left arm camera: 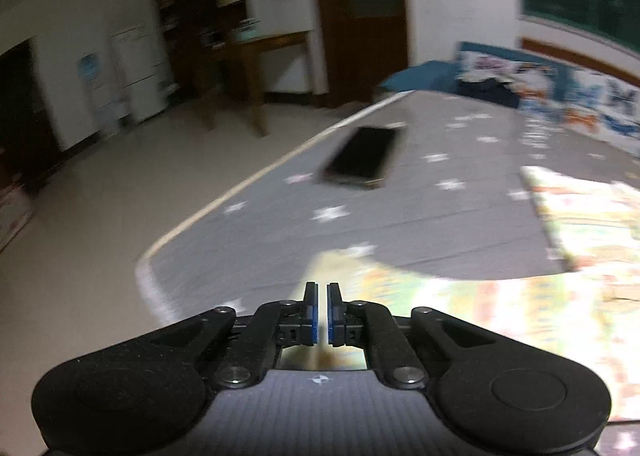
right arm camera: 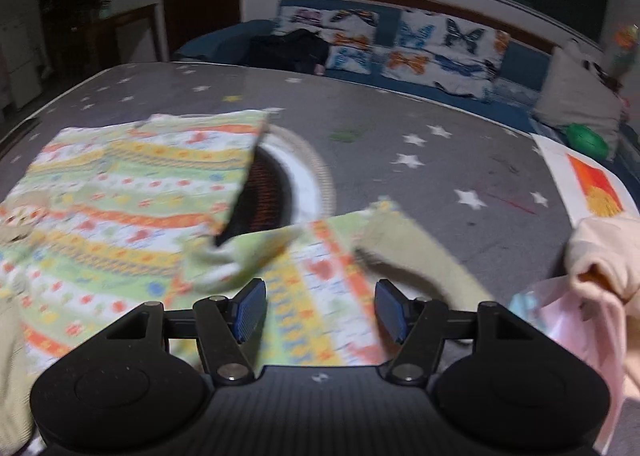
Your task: Fold clothes
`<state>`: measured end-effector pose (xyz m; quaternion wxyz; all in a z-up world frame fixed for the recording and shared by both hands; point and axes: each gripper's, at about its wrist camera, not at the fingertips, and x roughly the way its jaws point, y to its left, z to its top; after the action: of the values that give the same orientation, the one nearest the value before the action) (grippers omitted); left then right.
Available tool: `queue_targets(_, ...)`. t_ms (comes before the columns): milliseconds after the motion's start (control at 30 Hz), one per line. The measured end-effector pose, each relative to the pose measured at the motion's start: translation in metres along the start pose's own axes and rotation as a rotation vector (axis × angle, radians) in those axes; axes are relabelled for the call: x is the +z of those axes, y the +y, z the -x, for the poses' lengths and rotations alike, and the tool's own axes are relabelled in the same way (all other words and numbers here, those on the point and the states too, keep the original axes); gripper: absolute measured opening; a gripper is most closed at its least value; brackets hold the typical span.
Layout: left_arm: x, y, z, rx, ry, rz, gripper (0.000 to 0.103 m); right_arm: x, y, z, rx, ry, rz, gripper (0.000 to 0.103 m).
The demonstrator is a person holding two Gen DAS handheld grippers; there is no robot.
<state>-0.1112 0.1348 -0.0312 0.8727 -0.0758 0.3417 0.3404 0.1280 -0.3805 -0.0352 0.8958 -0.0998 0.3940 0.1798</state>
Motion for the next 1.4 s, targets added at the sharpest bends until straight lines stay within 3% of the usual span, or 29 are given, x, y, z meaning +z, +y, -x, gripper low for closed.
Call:
queue_targets(133,0.004,-0.038,0.006,-0.122,-0.009,-0.069,0.008,0.005,-0.020,-0.006,-0.107,0.006,-0.027,0.053)
queue_targets(233,0.001,-0.070,0.006,-0.191,-0.007,-0.133,0.011,0.011,-0.031,-0.003,-0.167,-0.022,-0.046,0.053)
queue_targets(333,0.000,-0.093,0.000,-0.220,0.004,-0.177,0.015,0.017,-0.033,-0.009,-0.117,-0.022,-0.039,0.055)
queue_targets(500,0.000,-0.128,-0.009,-0.264,0.023,-0.241,0.027,0.024,-0.032,-0.026,-0.211,-0.028,-0.042,0.056)
queue_targets(567,0.006,-0.136,-0.016,-0.278,0.032,-0.254,0.032,0.026,-0.035,-0.030,-0.198,-0.013,-0.063,0.056)
queue_targets(700,0.026,-0.154,-0.034,-0.282,0.036,-0.273,0.047,0.033,-0.022,-0.017,-0.194,-0.075,-0.015,0.059)
queue_targets(867,0.053,-0.177,-0.060,-0.273,0.034,-0.301,0.048,0.049,0.012,-0.015,0.033,-0.070,0.077,0.059)
queue_targets(1000,0.073,-0.179,-0.073,-0.309,0.064,-0.262,0.049,0.066,0.035,-0.033,0.148,-0.032,0.107,0.057)
queue_targets(1133,0.089,-0.191,-0.088,-0.300,0.056,-0.281,0.057,0.080,0.057,-0.060,0.189,0.005,0.124,0.053)
queue_targets(1367,0.094,-0.203,-0.118,-0.279,0.066,-0.289,0.057,0.094,0.078,-0.099,0.179,0.030,0.112,0.049)
queue_targets(1400,0.094,-0.203,-0.119,-0.286,0.058,-0.283,0.052,0.095,0.079,-0.102,0.178,0.027,0.111,0.049)
